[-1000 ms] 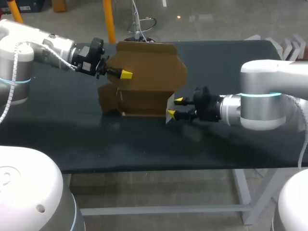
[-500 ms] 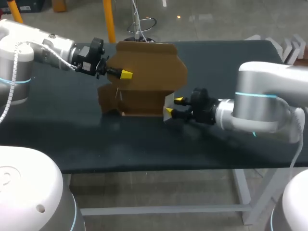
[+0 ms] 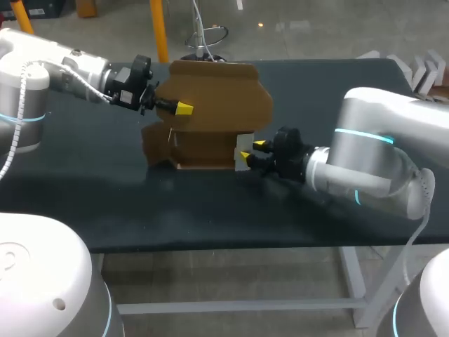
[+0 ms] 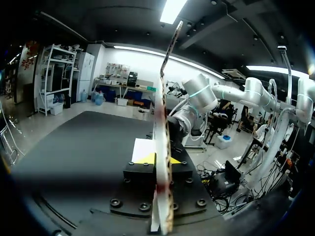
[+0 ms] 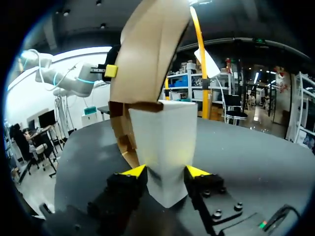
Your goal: Assemble the packaging by folding the flat box into shape, placing the metal phone stand inside, and closing the box properly
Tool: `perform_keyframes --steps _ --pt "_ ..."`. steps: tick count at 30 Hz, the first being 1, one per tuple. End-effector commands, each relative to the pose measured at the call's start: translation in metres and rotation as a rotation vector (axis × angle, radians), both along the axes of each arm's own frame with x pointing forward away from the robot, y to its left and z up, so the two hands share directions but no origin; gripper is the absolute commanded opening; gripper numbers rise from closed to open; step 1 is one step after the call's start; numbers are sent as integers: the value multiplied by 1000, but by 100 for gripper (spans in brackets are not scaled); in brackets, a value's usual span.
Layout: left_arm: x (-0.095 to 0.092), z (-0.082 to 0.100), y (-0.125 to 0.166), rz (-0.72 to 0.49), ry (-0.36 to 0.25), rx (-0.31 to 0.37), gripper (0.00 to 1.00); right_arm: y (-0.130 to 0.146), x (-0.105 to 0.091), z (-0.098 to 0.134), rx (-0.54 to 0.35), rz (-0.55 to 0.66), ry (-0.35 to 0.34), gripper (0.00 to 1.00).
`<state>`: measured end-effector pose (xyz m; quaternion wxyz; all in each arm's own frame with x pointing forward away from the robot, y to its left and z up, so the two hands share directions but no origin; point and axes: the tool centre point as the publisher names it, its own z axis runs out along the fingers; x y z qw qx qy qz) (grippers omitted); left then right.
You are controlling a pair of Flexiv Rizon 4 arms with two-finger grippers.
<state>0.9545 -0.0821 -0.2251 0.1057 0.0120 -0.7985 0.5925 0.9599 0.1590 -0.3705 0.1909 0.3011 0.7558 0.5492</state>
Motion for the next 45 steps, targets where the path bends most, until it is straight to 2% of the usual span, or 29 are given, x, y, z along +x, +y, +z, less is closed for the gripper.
perform_keyframes --steps 1,6,10,17,30,35,38,40,43,45 --pt "-1 -2 -2 -3 1 2 0 11 4 -4 -38 -177 -36 50" --pt "-1 -2 -2 -3 1 2 0 12 8 -6 -35 -234 -30 51" --pt "-1 -2 -2 -3 1 2 0 14 12 -6 -38 -273 -29 62" --pt "-1 -2 -2 -3 1 2 0 17 19 -8 -45 -332 -15 50" --pt "-1 -2 -2 -3 1 2 0 15 26 -9 -26 -460 -12 44" --pt "-1 -2 -2 -3 1 2 0 15 27 -8 -31 -505 -10 35" --pt "-1 -2 -2 -3 1 2 0 15 27 -7 -38 -530 -6 22" --pt "-1 -2 -2 -3 1 2 0 15 27 -7 -47 -545 -6 6" --pt "-1 -2 -2 -3 1 2 0 15 26 -6 -61 -567 -5 0" --pt "-1 -2 -2 -3 1 2 0 15 25 -5 -65 -578 -1 0"
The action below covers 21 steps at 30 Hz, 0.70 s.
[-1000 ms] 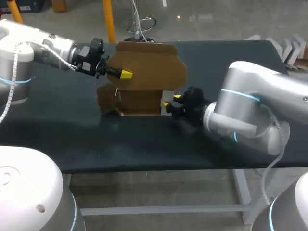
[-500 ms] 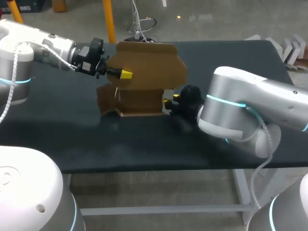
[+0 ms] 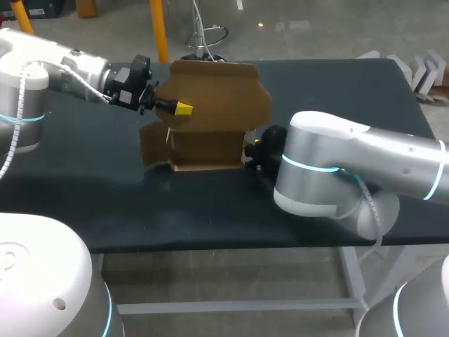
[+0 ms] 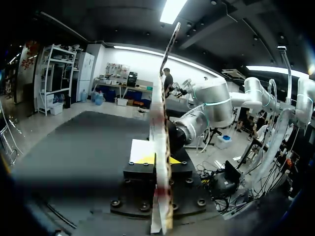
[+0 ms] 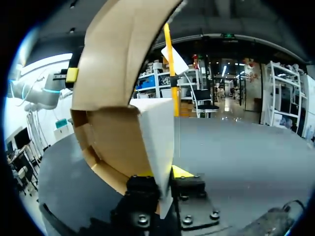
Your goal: Assemble the packaging by folding the flat box into shape, placing the metal phone stand inside, and closing the box properly
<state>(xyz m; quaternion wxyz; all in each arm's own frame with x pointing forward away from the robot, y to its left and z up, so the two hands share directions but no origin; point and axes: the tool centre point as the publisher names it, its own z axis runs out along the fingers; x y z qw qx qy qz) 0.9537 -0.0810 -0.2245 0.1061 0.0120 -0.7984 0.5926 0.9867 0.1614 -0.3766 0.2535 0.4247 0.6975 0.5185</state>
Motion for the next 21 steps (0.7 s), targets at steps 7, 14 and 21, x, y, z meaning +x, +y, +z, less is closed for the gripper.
perform_keyframes --steps 7,14,21 --pt "0 -2 -3 -3 0 2 31 8 -5 5 -107 -288 -22 0" --pt "-5 10 3 3 -58 39 100 2 -8 7 -90 -290 -18 0" --pt "-20 27 21 -2 -160 125 100 -5 -12 10 -47 -246 24 0"
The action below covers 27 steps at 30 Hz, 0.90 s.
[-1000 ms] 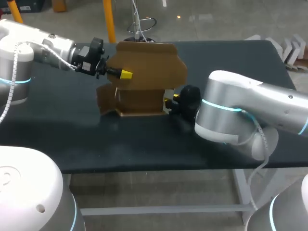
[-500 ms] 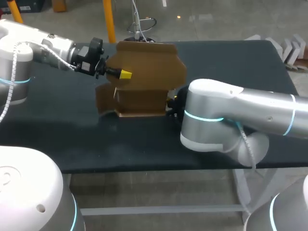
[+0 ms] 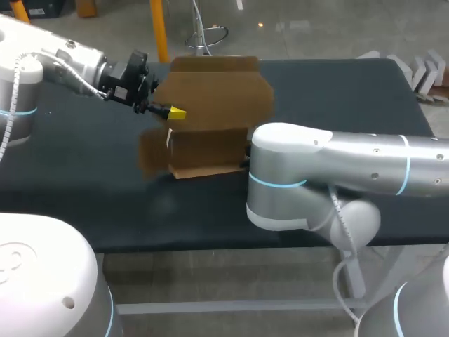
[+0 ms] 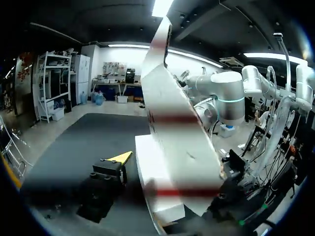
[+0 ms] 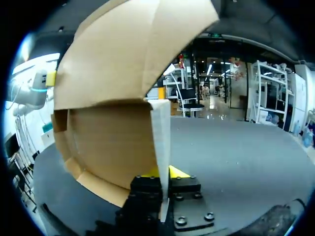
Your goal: Assemble the packaging by folding the flat box into shape, placing the metal phone stand inside, and closing the box properly
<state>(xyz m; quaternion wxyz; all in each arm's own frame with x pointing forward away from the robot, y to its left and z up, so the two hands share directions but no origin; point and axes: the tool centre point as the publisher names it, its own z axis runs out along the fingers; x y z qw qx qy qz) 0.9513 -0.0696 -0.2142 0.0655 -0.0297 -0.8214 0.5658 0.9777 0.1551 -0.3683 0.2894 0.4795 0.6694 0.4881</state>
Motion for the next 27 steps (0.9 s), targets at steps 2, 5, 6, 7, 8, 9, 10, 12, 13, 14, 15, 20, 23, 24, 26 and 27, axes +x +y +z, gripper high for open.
perform_keyframes --steps 2,5,6,7,8,9,10,12,13,14,15,20,23,24,26,27 --pt "-24 21 12 23 -69 89 100 -2 -2 2 -22 -80 38 0" --pt "-31 24 16 24 -96 130 100 -8 -3 3 -4 -57 72 0" --pt "-34 25 17 28 -104 143 100 -10 -3 3 2 -50 85 0" --pt "-35 25 18 31 -109 154 100 -12 -4 3 1 -40 101 0" --pt "-39 25 19 42 -117 179 100 -15 -5 3 19 -13 94 0" --pt "-40 25 20 54 -120 194 100 -18 -6 4 32 5 96 0" --pt "-42 24 22 64 -123 206 100 -20 -7 5 39 23 99 0" --pt "-46 23 25 83 -132 219 100 -23 -9 7 53 46 105 0" --pt "-48 23 27 94 -136 226 100 -25 -9 8 57 62 114 0" --pt "-50 23 29 105 -139 234 100 -27 -10 9 56 67 119 0" --pt "-52 23 31 114 -144 237 100 -28 -10 11 58 80 127 0" --pt "-59 28 36 139 -171 287 100 -35 -12 15 78 144 167 0" --pt "-63 29 38 148 -177 297 100 -39 -14 15 98 177 190 0" --pt "-64 29 39 152 -179 303 100 -40 -14 14 100 186 201 0" --pt "-66 29 40 154 -183 312 100 -42 -15 13 121 223 214 0" --pt "-66 29 41 152 -185 320 100 -43 -16 13 118 231 217 0"
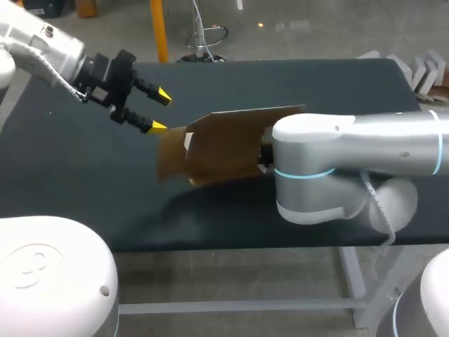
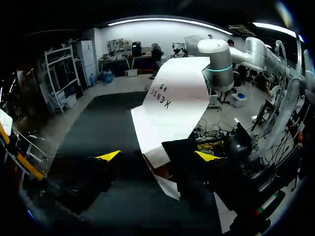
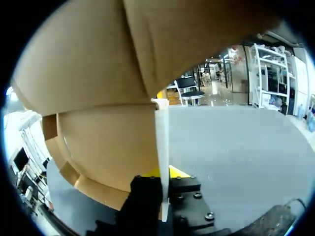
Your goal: Assemble the packaging by folding the flat box into shape, placing the metal phone stand inside, and closing the box properly
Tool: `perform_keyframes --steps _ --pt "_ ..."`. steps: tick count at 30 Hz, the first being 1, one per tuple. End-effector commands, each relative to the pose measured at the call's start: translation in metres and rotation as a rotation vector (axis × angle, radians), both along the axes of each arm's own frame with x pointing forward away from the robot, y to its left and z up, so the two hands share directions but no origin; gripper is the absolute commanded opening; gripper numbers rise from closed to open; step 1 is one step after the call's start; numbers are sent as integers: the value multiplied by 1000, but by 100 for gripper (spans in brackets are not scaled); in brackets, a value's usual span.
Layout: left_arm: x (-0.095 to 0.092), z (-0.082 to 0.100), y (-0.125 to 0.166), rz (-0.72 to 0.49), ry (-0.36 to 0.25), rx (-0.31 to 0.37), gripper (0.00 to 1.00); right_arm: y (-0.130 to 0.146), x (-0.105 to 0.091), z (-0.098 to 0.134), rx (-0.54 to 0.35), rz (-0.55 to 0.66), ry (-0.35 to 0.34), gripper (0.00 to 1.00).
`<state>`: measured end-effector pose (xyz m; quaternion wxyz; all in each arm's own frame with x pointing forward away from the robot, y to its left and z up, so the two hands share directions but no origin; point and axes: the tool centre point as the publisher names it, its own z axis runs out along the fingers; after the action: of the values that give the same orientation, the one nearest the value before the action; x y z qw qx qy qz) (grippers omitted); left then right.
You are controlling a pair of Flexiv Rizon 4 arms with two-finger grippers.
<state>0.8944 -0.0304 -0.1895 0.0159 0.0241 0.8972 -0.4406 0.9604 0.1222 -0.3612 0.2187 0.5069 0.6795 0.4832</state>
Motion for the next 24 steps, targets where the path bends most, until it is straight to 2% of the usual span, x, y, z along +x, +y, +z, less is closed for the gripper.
perform_keyframes --steps 1,12,24 --pt "-10 5 2 56 -49 37 100 -11 1 6 73 209 82 0" --pt "-17 8 14 84 -68 66 100 -15 2 5 105 366 185 0" --pt "-18 13 22 103 -101 114 100 -8 2 4 46 422 321 0"
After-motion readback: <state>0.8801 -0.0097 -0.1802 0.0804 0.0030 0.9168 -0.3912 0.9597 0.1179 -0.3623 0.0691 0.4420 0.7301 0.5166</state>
